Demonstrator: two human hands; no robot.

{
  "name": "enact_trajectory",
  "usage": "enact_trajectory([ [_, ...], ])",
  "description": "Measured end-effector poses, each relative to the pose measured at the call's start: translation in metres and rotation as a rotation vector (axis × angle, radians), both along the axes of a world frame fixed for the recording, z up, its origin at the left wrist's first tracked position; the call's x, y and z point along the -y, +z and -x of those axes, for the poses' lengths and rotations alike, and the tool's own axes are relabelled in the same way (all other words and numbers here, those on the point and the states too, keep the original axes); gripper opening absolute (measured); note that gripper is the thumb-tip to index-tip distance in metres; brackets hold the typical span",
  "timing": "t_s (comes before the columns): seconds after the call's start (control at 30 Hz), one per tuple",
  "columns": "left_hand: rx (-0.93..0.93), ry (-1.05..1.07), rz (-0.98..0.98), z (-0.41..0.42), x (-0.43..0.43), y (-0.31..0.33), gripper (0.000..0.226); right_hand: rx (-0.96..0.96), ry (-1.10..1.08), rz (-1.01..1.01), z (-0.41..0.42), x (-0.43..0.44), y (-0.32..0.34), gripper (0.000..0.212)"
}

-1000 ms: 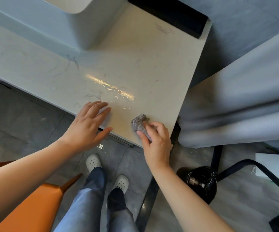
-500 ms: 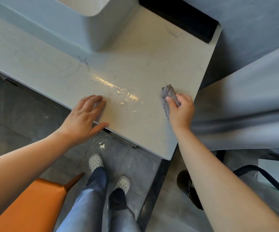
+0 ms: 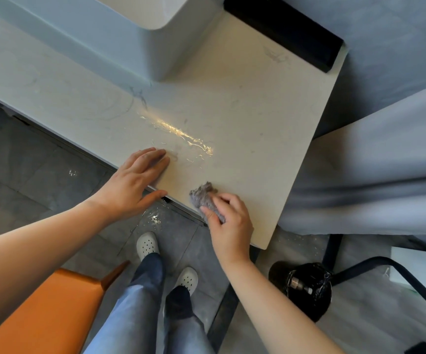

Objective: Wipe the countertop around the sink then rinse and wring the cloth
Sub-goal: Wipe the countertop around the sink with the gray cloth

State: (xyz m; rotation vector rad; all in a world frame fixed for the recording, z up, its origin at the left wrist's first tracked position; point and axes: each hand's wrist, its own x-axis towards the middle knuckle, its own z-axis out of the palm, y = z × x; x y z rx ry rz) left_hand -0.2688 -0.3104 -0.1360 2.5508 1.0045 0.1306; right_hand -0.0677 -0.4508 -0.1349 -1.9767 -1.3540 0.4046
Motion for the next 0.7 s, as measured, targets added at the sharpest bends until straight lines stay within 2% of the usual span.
enact_trajectory([
  [0.17,0.001,-0.024,-0.004,0.004,-0.006,0.000,0.071,-0.167,0.088,0.065,0.007,0.010,0.014,0.033],
  [0.3,0.019,-0.023,-0.009,0.005,-0.006,-0.002,0.069,-0.259,-0.025,-0.037,-0.014,-0.006,0.036,0.029],
  [0.5,0.016,-0.028,-0.024,0.004,-0.006,-0.004,0.069,-0.129,-0.278,-0.060,-0.077,-0.084,0.035,0.020],
  [0.7,0.012,-0.032,-0.036,0.005,-0.007,-0.004,0.069,-0.053,-0.286,0.020,-0.083,-0.116,0.007,0.029],
])
